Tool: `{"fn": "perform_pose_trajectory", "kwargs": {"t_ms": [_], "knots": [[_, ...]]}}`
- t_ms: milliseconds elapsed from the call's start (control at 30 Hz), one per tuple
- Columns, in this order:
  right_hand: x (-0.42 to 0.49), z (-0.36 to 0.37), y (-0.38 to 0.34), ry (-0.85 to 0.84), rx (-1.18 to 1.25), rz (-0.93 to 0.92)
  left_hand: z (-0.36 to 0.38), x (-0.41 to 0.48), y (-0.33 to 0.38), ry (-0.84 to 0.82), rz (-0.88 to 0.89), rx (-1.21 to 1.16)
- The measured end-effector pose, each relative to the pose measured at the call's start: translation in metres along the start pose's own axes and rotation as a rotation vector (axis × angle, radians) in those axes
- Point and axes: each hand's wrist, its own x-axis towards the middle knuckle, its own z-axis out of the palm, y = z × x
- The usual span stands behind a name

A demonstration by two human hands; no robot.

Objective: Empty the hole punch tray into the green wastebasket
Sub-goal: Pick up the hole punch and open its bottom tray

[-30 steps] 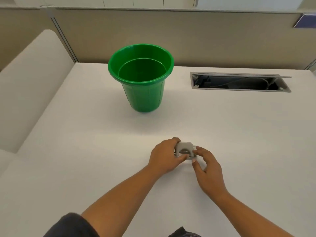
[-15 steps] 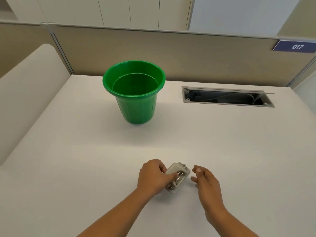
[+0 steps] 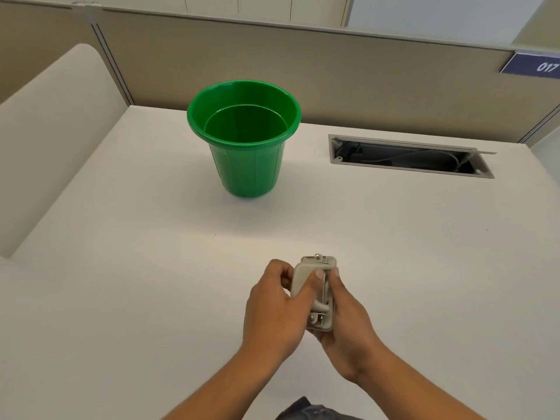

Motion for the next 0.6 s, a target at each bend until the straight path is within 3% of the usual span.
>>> {"fn": "perform_pose_trajectory", "kwargs": {"t_ms": [267,600], "knots": [[-0.005,0.018,-0.013,-0.081,0.167,0.015,-0.004,-0.014,0.015,0.033,0.066,-0.169],[-0.009,0.027,-0.019,-0.095,0.353,0.067,-0.010,-0.015,0.024,0.079,0.087,-0.175]]}}
